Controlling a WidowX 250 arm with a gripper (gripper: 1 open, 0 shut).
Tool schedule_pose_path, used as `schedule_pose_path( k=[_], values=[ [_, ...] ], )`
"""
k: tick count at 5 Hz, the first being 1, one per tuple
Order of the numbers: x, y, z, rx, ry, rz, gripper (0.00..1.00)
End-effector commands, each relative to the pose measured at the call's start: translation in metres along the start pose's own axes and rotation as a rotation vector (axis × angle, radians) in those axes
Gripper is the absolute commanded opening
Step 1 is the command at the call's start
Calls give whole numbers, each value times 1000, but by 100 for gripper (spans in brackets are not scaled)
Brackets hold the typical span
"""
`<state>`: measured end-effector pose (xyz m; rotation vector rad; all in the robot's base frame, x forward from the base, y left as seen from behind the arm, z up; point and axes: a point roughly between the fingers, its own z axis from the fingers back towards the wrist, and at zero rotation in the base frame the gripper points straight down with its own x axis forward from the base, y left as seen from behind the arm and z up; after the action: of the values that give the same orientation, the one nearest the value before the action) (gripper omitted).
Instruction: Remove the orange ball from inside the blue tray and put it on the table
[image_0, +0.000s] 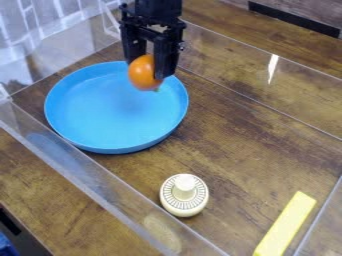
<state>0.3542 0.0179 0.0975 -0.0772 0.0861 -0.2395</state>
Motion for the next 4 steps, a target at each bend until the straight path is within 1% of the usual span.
schedule_pose_path(
  k=[1,4],
  values=[
    [10,-5,19,27,-62,-37,0],
    [14,-5,20,34,-71,-70,0]
  ],
)
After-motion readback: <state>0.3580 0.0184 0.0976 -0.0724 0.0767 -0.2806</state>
